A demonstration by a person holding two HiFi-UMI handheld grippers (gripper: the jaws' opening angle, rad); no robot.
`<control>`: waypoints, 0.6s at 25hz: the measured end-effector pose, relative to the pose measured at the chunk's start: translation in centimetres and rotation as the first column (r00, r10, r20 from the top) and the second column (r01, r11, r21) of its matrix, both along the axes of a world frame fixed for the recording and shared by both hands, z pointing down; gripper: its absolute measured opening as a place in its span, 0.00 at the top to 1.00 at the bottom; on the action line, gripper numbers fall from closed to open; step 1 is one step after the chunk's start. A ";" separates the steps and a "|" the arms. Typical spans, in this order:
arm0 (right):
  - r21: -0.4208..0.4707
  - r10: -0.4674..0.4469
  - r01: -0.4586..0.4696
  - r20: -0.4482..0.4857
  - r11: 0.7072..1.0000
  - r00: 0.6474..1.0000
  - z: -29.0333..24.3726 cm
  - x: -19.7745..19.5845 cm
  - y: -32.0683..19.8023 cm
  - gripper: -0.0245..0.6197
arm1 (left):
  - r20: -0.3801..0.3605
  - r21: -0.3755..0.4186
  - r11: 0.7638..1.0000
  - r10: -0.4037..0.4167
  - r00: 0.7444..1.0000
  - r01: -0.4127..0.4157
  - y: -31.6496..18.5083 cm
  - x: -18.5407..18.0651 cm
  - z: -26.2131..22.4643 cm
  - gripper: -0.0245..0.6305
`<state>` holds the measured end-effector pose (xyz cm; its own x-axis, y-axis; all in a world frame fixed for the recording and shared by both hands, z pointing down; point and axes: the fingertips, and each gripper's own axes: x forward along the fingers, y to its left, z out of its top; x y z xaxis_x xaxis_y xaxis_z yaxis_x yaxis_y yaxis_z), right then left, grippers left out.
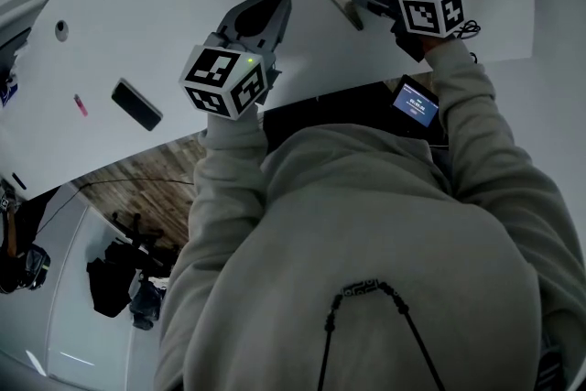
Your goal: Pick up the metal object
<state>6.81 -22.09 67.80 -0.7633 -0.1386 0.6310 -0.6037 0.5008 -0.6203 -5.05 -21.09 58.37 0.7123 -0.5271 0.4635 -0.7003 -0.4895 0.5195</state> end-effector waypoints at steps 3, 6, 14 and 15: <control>-0.024 -0.019 0.019 -0.007 1.000 1.000 0.9 -0.1 0.7 0.66 | 0.000 -0.011 1.000 -0.005 1.000 0.005 0.3 -0.2 0.4 0.96; -0.043 -0.034 0.034 -0.007 0.999 0.999 1.4 -0.1 1.1 0.66 | -0.002 -0.016 1.000 -0.008 1.000 0.008 0.2 0.0 0.4 0.96; -0.029 -0.130 0.129 -0.055 0.991 0.990 1.8 -1.1 1.9 0.79 | 0.017 -0.030 1.000 0.003 1.000 -0.002 0.6 -0.1 0.3 0.96; -0.029 -0.137 0.136 -0.060 0.990 0.989 1.7 -1.1 2.0 0.80 | 0.024 -0.031 1.000 0.002 1.000 -0.001 0.5 -0.2 0.3 0.96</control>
<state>5.68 -20.07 69.51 -0.7333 -0.0197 0.6796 -0.5683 0.5665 -0.5967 -5.24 -20.63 58.62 0.7015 -0.5114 0.4964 -0.7121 -0.4747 0.5173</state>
